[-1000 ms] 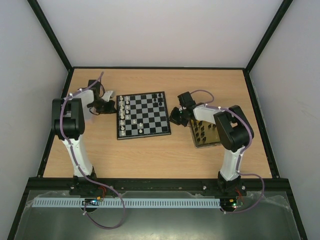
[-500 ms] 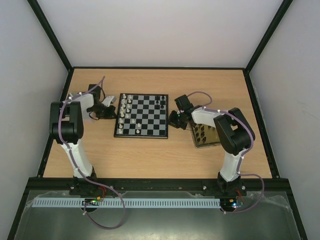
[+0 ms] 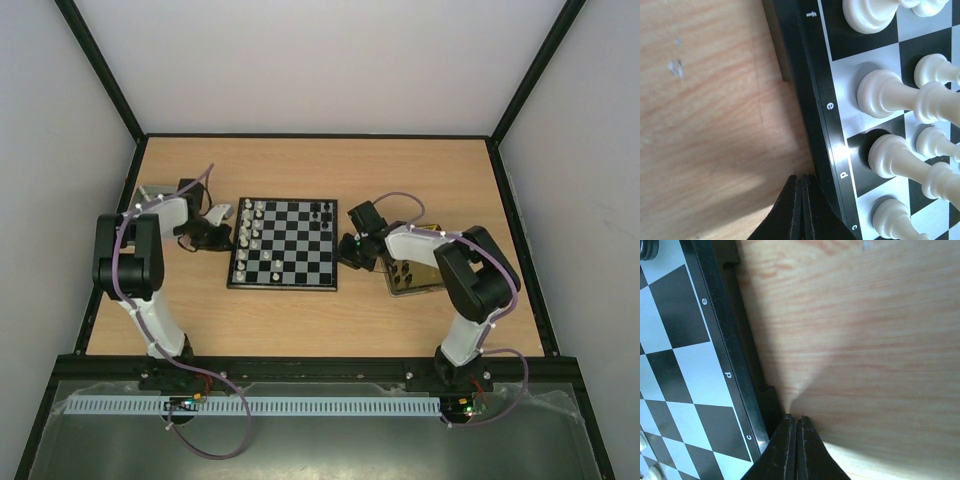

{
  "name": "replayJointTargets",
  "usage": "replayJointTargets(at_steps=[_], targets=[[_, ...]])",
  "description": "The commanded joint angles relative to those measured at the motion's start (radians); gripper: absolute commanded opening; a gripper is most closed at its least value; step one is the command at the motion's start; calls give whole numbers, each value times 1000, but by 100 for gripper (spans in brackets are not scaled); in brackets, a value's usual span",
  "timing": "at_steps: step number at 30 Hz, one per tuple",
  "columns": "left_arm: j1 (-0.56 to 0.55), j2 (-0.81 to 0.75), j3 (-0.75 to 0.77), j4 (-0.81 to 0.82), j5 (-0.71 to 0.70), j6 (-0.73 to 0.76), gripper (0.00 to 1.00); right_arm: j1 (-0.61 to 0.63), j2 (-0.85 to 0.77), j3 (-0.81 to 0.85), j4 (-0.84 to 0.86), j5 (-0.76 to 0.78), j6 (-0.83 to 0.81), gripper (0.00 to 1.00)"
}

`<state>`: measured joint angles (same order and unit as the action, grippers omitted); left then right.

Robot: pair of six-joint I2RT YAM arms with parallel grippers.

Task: Set up the chess pieces on the board
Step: Move the chessboard to the center of the board.

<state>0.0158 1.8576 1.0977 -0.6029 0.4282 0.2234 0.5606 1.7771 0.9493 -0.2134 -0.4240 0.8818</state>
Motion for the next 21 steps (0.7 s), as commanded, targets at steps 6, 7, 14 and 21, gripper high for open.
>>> replayJointTargets(at_steps=[6,7,14,21], targets=[[-54,-21,-80,-151,-61,44,2,42,-106,-103,16,-16,23,2],[-54,-22,-85,-153,-65,46,2,41,-115,-111,13,-16,23,2],[-57,-46,-77,-196,-86,54,2,48,-170,-165,-4,-13,18,2],[-57,-49,-55,-245,-123,77,2,50,-205,-186,-40,-6,0,2]])
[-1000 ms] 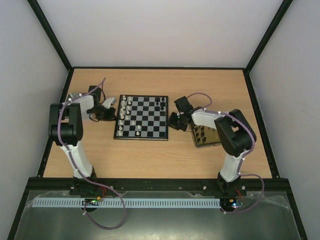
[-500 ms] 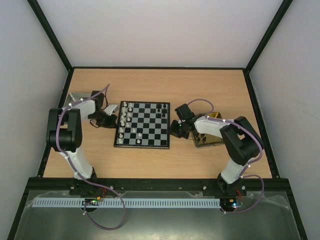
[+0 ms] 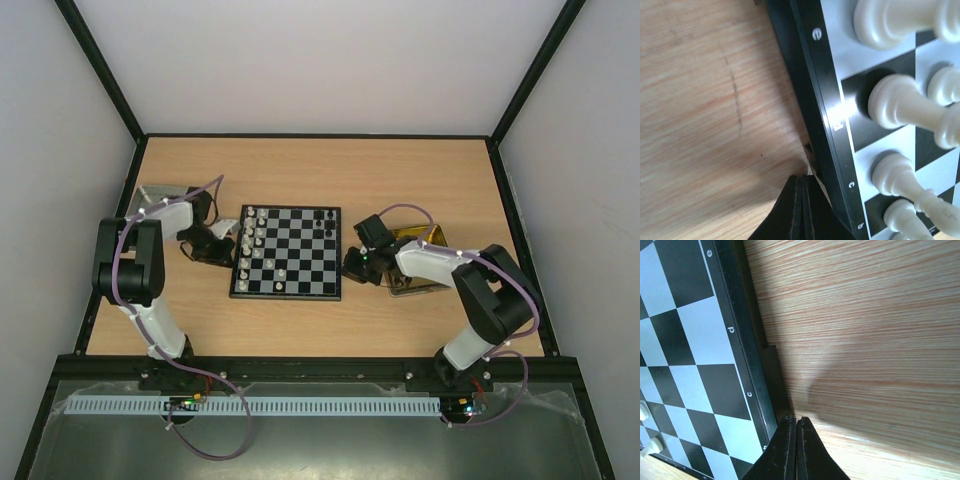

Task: Set up the chess pieces on the board
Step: Move the chessboard to the center of the board.

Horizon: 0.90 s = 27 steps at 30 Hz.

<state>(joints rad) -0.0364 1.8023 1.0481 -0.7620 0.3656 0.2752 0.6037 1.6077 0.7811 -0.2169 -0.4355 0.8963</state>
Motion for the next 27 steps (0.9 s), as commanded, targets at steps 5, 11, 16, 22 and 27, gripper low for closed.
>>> replayJointTargets(at_steps=[5,11,16,22,27], targets=[[-8,19,-4,-86,-89,23,2,10,-46,-29,-46,6,-21,2],[-47,9,-1,-95,-96,15,2,30,-44,-28,-61,13,-28,2],[-70,5,-2,-89,-100,9,2,33,-48,-22,-75,19,-32,2],[-70,11,-5,-82,-133,11,2,33,-59,-6,-128,55,-45,2],[9,-10,-7,-52,-198,46,2,33,-111,47,-257,176,-71,2]])
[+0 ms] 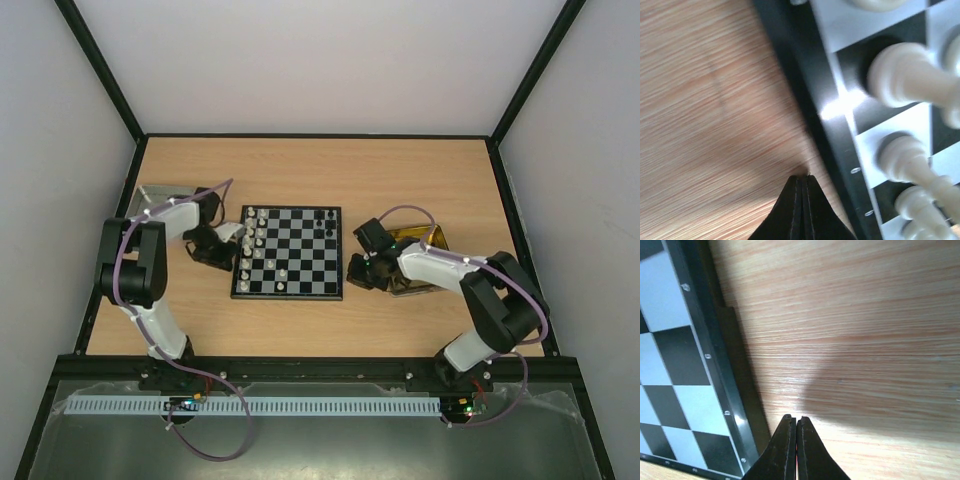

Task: Set up the chess pieces on the board
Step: Move the chessboard to the center of the board, then move the storage box to the center of the board.

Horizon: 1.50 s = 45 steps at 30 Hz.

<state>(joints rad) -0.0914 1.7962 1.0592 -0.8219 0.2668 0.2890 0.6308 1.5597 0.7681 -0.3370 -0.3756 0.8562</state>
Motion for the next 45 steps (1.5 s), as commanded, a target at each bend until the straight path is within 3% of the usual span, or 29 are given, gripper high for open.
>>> replayJointTargets(at_steps=[1,9,17,25,37,45], targets=[[86,-14,-20,16,-109,42,2,6,-80,80,-169,140,-39,2],[157,-129,-150,194,-174,70,26,-18,-114,300,-395,309,-111,2],[162,-192,-206,340,-220,5,40,-156,26,386,-404,294,-178,2],[162,-157,-215,385,-118,-61,39,-188,118,474,-434,317,-204,28],[164,-144,-214,391,-95,-63,36,-230,185,485,-419,289,-217,27],[164,-148,-218,397,-98,-71,34,-230,232,504,-394,254,-216,18]])
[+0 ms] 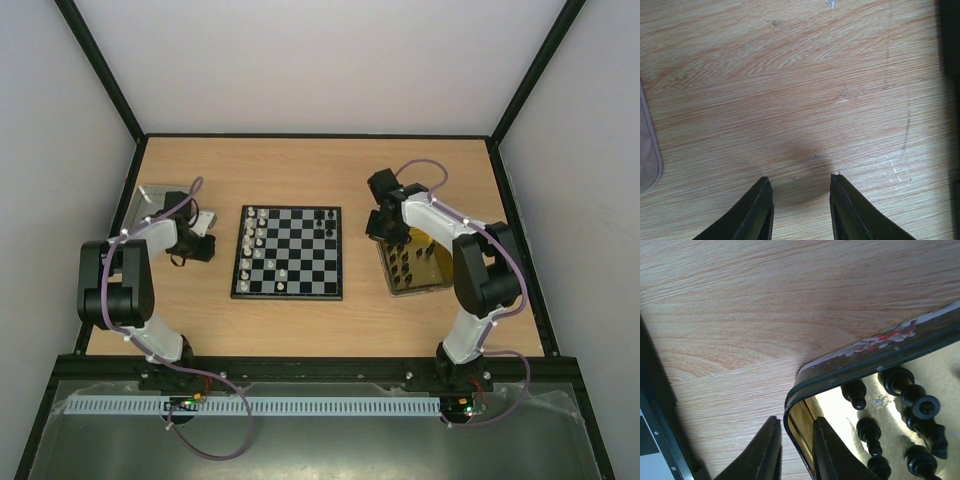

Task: Set up the chess pieces on the board
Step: Move the storage box to the center of the board.

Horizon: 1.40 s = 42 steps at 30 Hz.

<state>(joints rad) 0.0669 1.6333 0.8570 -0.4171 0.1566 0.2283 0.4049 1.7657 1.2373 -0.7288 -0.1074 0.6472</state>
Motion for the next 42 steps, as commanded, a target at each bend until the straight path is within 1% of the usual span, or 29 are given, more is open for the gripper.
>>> replayJointTargets(at_steps=[1,6,11,21,24,26,30,32,35,38,39,42], targets=[[6,13,-16,-6,11,-10,33,-5,35,39,1,-24,-7,17],[5,2,-13,-14,11,-7,33,-5,59,47,25,-60,-3,14],[5,-1,1,-41,23,7,31,-5,79,67,35,-88,2,13],[2,-13,3,-52,26,11,28,-5,110,145,30,-93,2,13],[1,-17,7,-57,26,11,27,-5,124,173,3,-87,-3,14],[1,-22,7,-61,26,11,27,-4,106,160,-11,-79,-5,15],[-5,-31,9,-67,31,12,24,20,12,116,-39,-14,-8,19],[-9,-28,17,-81,42,15,22,53,-37,107,-63,24,-6,20],[-20,-9,45,-131,77,37,14,96,-80,108,-89,51,-7,20],[-38,30,73,-194,80,85,4,108,-108,105,-90,43,-1,21],[-40,40,82,-213,81,99,2,110,-112,104,-91,45,-1,21],[-41,44,107,-256,54,127,2,112,-128,81,-81,53,-5,20]])
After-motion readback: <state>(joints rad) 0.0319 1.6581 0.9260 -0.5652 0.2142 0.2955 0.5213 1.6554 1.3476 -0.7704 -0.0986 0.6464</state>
